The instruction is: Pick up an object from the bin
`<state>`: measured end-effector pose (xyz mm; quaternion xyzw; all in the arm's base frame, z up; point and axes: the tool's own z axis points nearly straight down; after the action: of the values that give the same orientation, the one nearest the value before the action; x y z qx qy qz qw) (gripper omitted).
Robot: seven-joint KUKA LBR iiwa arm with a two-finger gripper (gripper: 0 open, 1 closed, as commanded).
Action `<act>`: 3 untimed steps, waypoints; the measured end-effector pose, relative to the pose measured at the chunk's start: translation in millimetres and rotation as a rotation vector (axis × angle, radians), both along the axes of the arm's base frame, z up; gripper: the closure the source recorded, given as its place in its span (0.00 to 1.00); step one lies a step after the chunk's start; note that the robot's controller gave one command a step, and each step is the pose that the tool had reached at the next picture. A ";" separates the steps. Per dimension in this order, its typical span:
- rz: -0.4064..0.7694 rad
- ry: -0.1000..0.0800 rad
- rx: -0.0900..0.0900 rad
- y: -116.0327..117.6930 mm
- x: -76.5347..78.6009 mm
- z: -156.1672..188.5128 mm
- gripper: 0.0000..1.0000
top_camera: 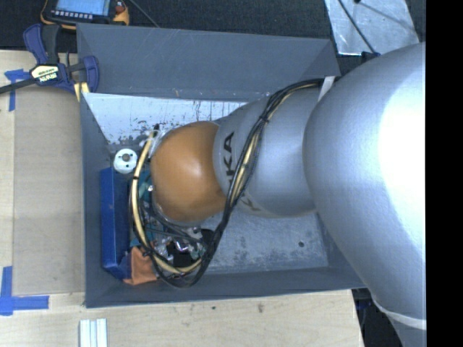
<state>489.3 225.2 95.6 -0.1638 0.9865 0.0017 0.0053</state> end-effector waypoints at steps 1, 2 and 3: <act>0.101 -0.016 0.010 -0.4 2.0 -14.7 0.00; -0.160 0.001 0.008 -23.2 11.9 -22.5 0.00; 0.174 0.007 -0.005 -28.3 4.6 -25.0 0.00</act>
Offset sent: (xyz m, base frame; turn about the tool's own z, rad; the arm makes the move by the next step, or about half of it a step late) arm 0.0114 -0.0301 -0.0256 0.1662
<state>493.9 196.9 70.7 -0.2489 0.9685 0.0002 0.0013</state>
